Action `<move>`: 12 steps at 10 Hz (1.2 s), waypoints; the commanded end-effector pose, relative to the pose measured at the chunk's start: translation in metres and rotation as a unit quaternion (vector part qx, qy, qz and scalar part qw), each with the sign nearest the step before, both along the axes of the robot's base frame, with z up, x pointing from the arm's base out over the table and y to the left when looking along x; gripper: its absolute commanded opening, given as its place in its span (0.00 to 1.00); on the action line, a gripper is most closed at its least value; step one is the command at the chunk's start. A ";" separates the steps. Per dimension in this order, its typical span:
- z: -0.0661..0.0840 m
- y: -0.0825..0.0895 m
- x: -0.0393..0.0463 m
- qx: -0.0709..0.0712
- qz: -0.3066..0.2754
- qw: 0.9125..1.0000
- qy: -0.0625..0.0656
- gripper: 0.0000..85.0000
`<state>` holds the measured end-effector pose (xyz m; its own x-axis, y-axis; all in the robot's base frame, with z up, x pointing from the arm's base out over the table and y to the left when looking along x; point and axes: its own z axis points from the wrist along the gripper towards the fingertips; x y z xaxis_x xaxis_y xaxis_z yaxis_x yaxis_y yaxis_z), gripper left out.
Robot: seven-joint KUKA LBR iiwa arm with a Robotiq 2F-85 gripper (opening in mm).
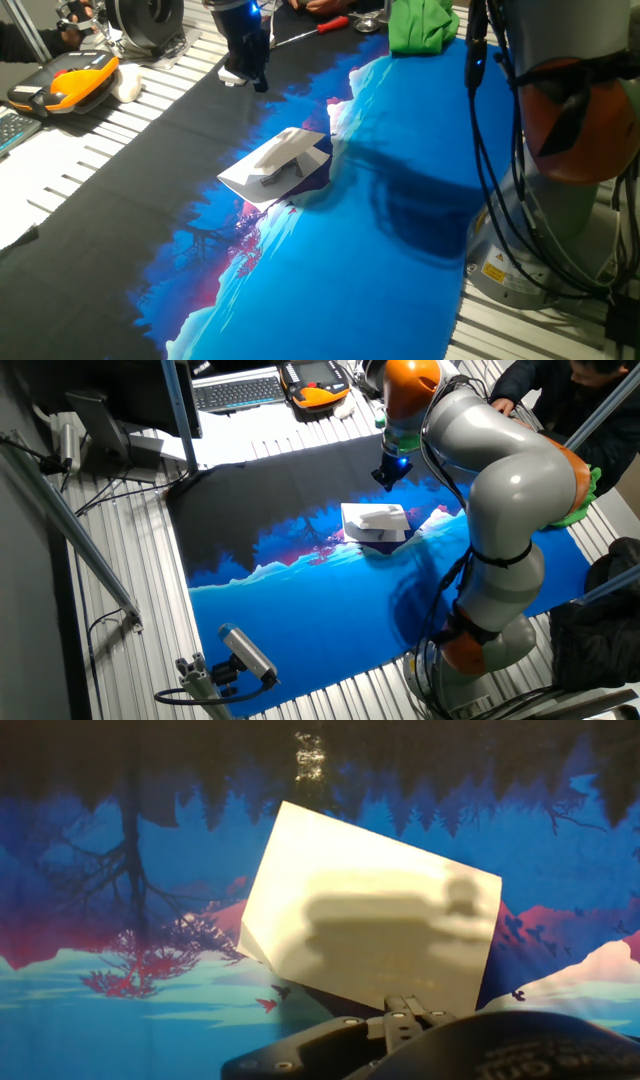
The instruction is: Unfold a piece of paper
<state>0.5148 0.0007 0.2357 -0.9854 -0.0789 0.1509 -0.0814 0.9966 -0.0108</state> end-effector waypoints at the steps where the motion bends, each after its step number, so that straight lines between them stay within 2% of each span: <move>1: 0.000 0.000 -0.0001 0.000 -0.012 1.000 -0.002 0.00; 2: 0.000 0.000 -0.0001 0.007 -0.017 1.000 -0.020 0.00; 3: 0.000 0.000 -0.0001 0.036 -0.037 0.998 -0.032 0.00; 4: 0.000 0.000 -0.0001 0.021 -0.030 0.999 -0.038 0.00; 5: 0.000 0.000 -0.0001 0.008 -0.037 0.998 -0.050 0.00; 6: 0.000 0.000 -0.0001 0.013 -0.048 0.996 -0.077 0.00; 7: 0.000 0.000 -0.0001 0.004 -0.045 0.994 -0.098 0.00; 8: 0.000 0.000 -0.0001 -0.012 -0.040 0.995 -0.093 0.00; 9: 0.000 0.000 -0.0001 -0.024 -0.040 0.997 -0.055 0.00; 10: 0.000 0.000 -0.0001 -0.015 -0.041 0.999 -0.022 0.00; 11: 0.000 0.000 -0.0001 0.030 -0.069 0.997 -0.036 0.00; 12: 0.000 0.000 -0.0001 0.031 -0.068 0.996 -0.040 0.00</move>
<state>0.5147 0.0007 0.2355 -0.9966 0.0457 0.0690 0.0473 0.9987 0.0213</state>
